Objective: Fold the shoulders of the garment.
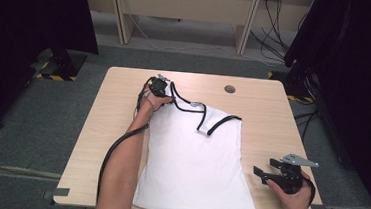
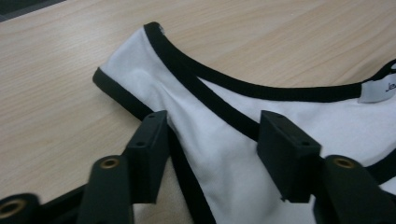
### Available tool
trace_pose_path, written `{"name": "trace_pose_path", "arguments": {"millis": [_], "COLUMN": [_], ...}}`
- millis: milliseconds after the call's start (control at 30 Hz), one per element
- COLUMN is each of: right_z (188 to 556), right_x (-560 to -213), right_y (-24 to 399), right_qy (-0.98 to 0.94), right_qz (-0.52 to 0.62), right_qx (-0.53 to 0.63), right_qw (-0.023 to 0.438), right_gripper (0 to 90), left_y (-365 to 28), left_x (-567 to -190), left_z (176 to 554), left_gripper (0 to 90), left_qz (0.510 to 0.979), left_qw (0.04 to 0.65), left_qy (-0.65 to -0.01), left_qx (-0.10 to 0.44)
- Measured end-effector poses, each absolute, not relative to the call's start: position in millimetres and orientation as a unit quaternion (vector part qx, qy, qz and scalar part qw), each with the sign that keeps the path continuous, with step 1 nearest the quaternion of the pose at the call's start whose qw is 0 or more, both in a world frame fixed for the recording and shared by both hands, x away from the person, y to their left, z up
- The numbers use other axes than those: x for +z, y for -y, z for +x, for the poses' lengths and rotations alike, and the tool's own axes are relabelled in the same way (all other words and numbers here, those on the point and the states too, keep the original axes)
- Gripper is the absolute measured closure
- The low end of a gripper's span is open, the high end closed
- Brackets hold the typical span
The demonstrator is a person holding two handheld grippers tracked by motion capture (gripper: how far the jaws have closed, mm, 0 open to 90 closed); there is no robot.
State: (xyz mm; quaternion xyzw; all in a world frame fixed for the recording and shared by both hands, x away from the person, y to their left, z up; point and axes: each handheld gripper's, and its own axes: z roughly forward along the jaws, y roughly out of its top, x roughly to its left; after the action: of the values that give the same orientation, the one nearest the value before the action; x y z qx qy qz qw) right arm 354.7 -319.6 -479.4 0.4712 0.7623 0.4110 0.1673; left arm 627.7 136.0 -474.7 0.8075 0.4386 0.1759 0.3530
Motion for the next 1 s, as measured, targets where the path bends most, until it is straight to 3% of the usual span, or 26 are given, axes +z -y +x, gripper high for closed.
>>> {"name": "trace_pose_path", "arguments": {"millis": [300,400,800,1000], "right_z": [354.5,354.6,354.5,354.3], "right_x": [-479.4,-479.5,-479.3,-479.2], "right_y": [319.3,319.3,320.3,319.9], "right_qy": [-0.763,-0.764,-0.762,-0.763], "right_qz": [0.469,0.468,0.47,0.468], "right_qx": [0.411,0.411,0.414,0.413], "right_qw": [0.167,0.167,0.166,0.168], "right_gripper": [19.8,19.8,19.8,19.7], "left_y": [-129.9,-128.8,-126.0,-125.8], "left_x": [-470.6,-470.3,-458.9,-447.7], "left_z": [628.2,628.5,609.9,587.7], "left_gripper": [76.4,81.5,83.2,83.3], "left_qz": [0.821,0.82,0.821,0.815], "left_qw": [0.352,0.355,0.38,0.394], "left_qy": [-0.425,-0.428,-0.401,-0.384], "left_qx": [0.147,0.136,0.148,0.181]}}
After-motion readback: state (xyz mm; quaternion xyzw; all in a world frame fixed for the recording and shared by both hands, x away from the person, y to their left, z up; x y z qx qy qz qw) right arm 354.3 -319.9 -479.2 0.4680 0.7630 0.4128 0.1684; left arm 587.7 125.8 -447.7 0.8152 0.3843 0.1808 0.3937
